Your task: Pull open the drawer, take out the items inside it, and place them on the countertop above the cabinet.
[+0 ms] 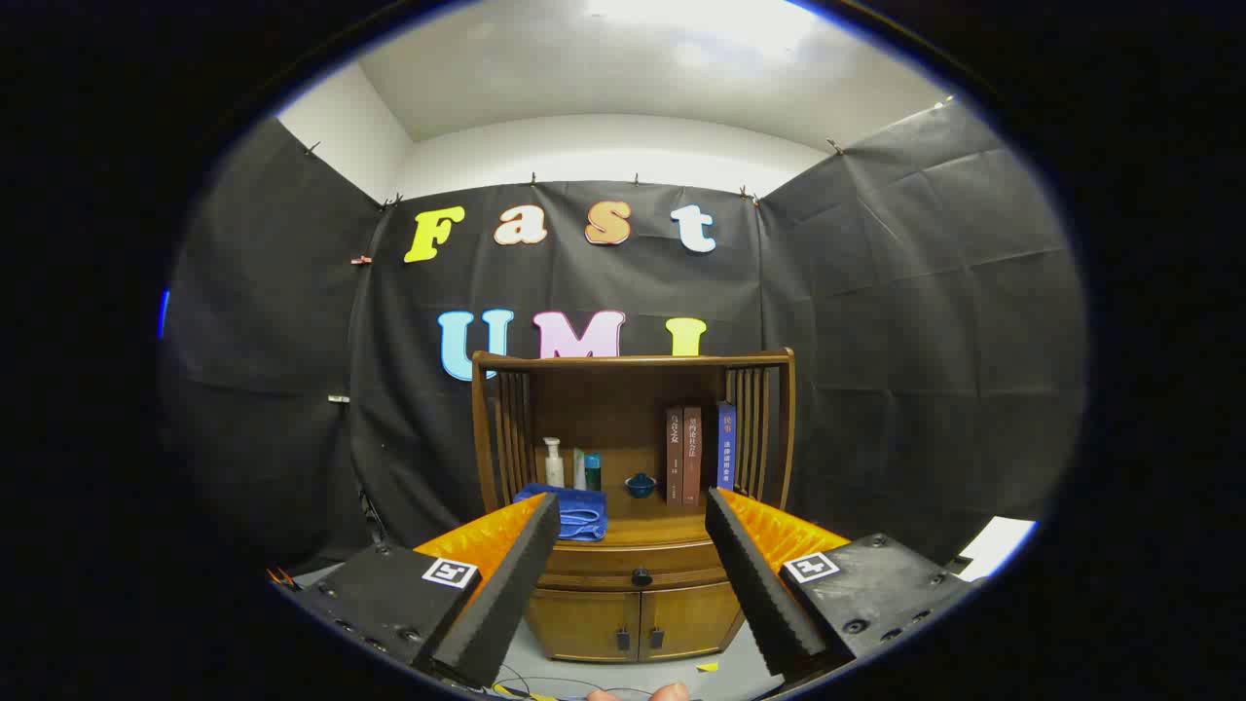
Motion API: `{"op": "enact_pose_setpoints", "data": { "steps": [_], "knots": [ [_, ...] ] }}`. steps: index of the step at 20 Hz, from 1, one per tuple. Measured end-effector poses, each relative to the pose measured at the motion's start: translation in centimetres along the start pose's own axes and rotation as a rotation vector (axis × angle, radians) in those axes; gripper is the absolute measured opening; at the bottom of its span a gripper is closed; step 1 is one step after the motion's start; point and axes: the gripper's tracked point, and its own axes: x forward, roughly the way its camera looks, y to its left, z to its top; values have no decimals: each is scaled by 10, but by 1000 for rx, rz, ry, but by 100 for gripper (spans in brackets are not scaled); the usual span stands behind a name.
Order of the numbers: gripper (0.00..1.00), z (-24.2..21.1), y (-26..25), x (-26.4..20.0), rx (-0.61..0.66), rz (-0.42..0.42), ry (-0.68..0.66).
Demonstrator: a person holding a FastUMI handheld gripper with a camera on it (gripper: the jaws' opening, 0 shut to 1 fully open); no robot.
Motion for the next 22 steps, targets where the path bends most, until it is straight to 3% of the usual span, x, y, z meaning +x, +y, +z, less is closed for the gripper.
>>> {"op": "enact_pose_setpoints", "data": {
  "steps": [22],
  "knots": [
    [99, 3, 4, 0, -2, -6, -2]
  ]
}}
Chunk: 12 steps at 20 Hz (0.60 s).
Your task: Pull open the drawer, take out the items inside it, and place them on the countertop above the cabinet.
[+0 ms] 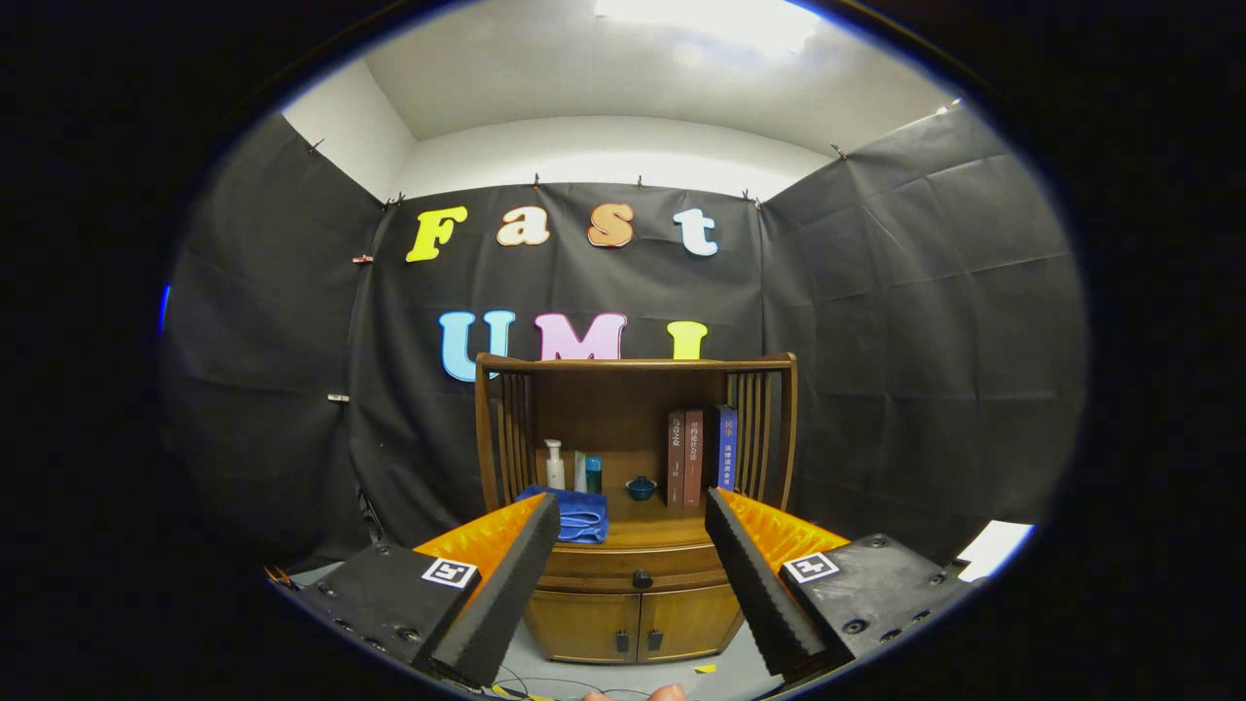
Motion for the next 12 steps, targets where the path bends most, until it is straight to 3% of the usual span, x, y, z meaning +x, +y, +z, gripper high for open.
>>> {"op": "enact_pose_setpoints", "data": {
  "steps": [8, 12],
  "knots": [
    [99, -46, -23, 15, -25, -39, 10],
    [99, -101, -23, 30, -42, -18, 43]
  ]
}}
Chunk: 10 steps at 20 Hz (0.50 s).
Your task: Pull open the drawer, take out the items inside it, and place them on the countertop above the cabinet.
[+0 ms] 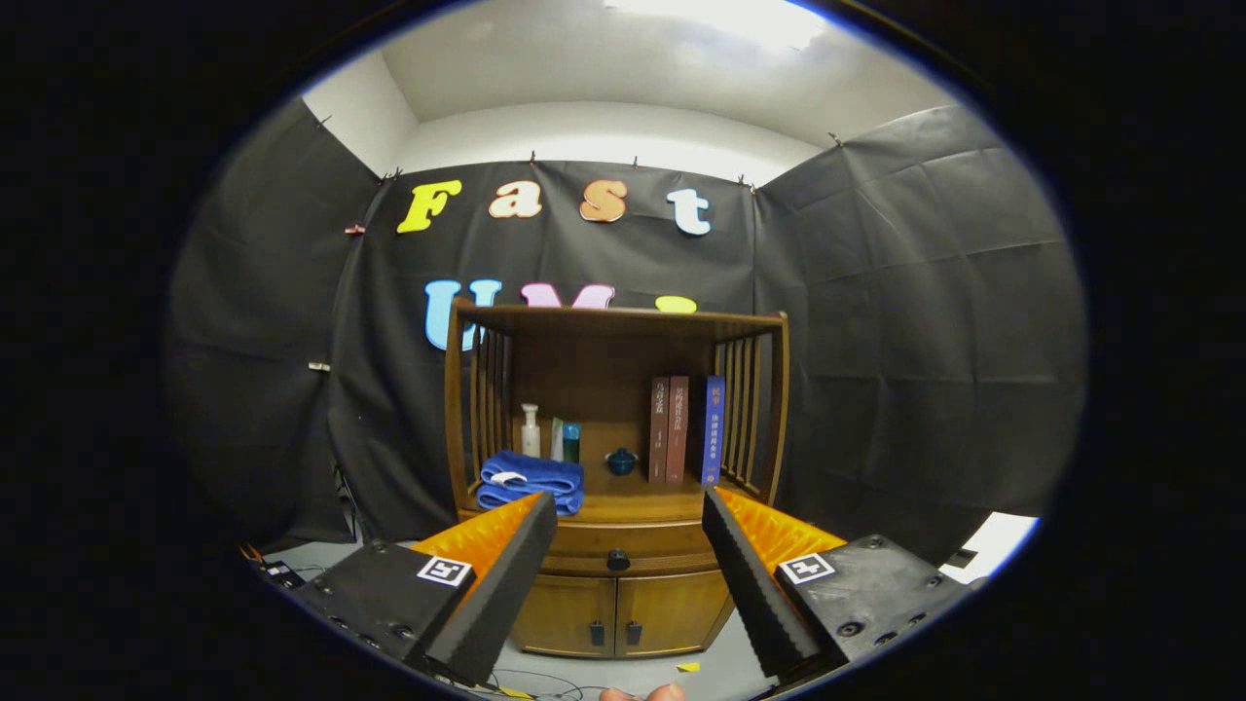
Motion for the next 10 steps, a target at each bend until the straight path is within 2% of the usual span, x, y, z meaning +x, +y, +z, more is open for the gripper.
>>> {"op": "enact_pose_setpoints", "data": {
  "steps": [6, 10],
  "knots": [
    [99, -75, 0, 48, -55, 29, -28],
    [98, -130, -11, 90, 18, 39, -8]
  ]
}}
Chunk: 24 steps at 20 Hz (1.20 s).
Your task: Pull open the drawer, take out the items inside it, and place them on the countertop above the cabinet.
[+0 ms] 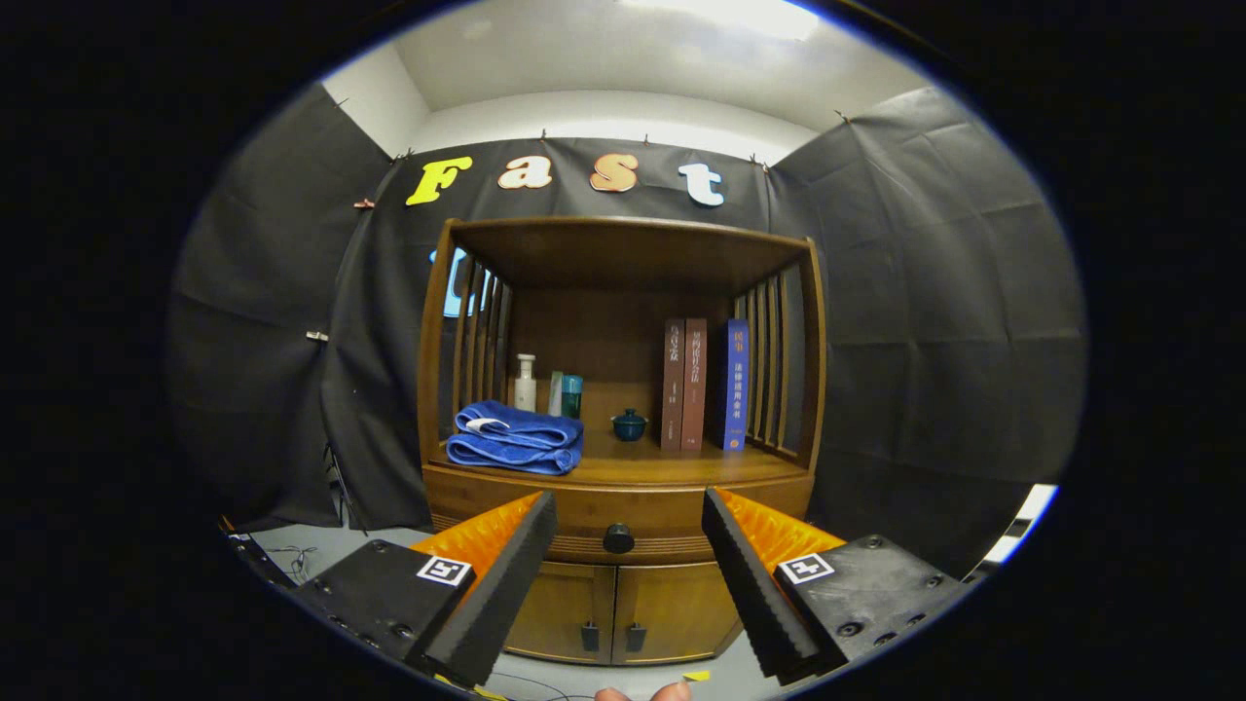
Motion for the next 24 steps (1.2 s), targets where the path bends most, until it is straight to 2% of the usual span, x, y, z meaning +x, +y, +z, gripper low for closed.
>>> {"op": "enact_pose_setpoints", "data": {
  "steps": [6, 15, 19, 21, 23, 24],
  "knots": [
    [99, -97, -8, 76, -1, 29, 130],
    [99, -146, 1, 160, 22, 31, 181],
    [84, -158, 5, 171, 56, 51, 215],
    [67, -157, 14, 172, 20, 67, 205],
    [51, -161, 9, 174, -66, 30, 217],
    [51, -161, 8, 174, -54, 24, 215]
  ]
}}
